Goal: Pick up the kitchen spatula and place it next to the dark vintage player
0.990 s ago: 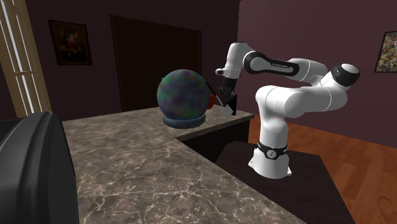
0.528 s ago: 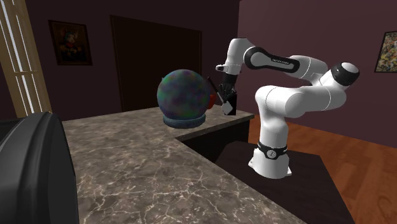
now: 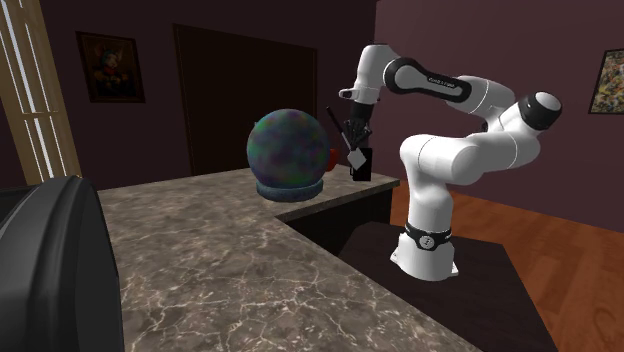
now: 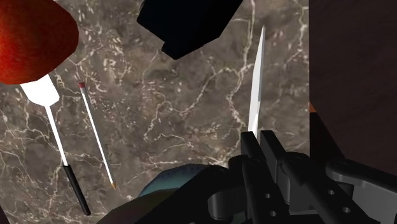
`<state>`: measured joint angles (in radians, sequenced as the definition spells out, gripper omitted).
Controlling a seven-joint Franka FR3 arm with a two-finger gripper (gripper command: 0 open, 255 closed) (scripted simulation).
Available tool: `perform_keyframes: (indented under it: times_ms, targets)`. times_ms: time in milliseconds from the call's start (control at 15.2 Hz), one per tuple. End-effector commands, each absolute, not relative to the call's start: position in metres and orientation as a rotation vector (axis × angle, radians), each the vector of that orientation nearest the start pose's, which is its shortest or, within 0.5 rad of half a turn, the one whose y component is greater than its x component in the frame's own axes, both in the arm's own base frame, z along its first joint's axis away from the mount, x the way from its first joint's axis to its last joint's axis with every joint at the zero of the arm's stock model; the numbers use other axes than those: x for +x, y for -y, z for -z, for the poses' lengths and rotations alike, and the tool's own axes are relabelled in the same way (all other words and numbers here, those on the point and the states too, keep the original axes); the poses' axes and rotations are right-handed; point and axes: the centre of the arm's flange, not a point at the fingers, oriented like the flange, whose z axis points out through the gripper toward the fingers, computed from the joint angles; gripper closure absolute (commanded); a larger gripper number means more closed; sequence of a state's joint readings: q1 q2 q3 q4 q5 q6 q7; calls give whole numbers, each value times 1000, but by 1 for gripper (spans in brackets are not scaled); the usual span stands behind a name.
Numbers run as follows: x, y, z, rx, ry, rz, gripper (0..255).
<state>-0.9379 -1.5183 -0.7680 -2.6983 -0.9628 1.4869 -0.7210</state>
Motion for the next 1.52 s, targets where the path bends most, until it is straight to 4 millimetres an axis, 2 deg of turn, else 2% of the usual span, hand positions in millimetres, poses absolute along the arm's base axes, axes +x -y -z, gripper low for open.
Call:
perform_keyframes:
  times_ms: [0, 1452]
  targets:
    - [-160, 244, -486, -3247, -931, -56, 255]
    - [-160, 244, -602, -3247, -931, -56, 255]
